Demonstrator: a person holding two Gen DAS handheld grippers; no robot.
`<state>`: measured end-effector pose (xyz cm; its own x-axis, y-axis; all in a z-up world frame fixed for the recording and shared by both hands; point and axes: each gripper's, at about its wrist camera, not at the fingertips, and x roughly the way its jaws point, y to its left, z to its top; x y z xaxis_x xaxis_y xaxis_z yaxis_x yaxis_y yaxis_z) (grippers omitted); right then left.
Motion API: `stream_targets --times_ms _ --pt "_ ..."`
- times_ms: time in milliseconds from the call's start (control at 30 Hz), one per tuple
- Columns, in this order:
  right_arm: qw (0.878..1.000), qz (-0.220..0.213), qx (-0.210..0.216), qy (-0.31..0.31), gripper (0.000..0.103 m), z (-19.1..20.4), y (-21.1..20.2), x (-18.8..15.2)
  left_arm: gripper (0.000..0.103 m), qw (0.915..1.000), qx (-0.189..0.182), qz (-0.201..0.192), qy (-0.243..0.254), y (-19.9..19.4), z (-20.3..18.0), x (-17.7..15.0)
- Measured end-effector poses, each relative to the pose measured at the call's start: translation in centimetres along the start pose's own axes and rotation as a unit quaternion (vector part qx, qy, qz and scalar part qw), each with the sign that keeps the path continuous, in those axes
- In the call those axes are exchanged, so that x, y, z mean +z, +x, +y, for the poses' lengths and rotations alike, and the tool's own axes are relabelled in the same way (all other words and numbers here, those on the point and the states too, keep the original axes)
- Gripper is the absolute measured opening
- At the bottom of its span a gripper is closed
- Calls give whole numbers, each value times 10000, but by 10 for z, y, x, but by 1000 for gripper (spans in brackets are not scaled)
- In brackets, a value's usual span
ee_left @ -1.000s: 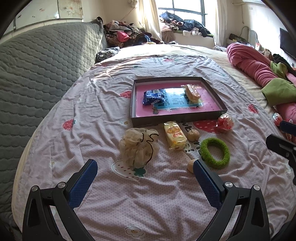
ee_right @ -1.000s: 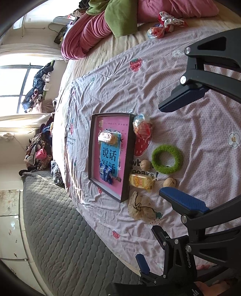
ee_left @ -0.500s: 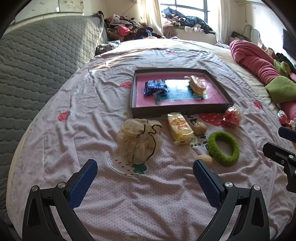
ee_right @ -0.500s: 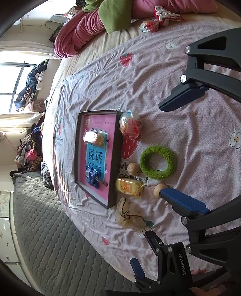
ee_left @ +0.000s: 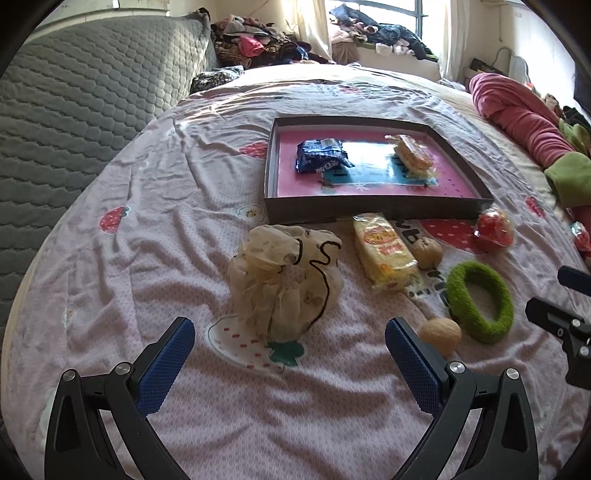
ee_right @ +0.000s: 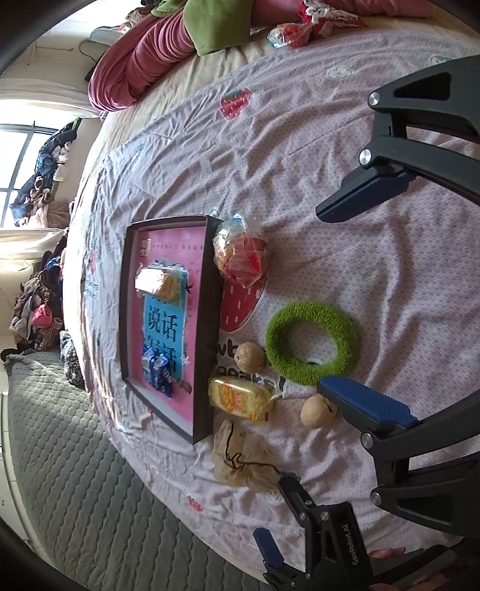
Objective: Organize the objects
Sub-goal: 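Grasp the cream mesh pouch with the left tool while the right tool grasps the green ring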
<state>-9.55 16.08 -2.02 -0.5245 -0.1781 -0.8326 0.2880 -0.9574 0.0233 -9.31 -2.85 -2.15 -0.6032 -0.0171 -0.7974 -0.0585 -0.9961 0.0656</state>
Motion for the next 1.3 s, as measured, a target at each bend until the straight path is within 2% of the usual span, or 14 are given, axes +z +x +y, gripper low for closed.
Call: stream_targets --times_ms 533,800,900,1000,1100,1167,1300 --pt "9994 349 -22 19 85 -2 61 8 103 9998 8 194 -50 62 2 13" --pt "9992 375 -84 56 84 -2 74 8 102 9997 15 231 0 77 -2 17" --pt "9993 347 -97 50 84 -2 74 8 99 9996 -58 278 -25 82 -2 18" --pt "9994 340 -96 36 81 -2 74 8 94 9995 -95 290 5 83 -4 17" --pt "9994 335 -95 45 76 -2 74 8 84 9995 -115 288 72 82 -7 18" --pt "9994 336 -102 28 70 -1 73 8 70 9996 -88 260 95 80 -9 18" --pt "9994 337 -96 3 56 0 71 10 58 9995 -72 299 109 78 -11 18"
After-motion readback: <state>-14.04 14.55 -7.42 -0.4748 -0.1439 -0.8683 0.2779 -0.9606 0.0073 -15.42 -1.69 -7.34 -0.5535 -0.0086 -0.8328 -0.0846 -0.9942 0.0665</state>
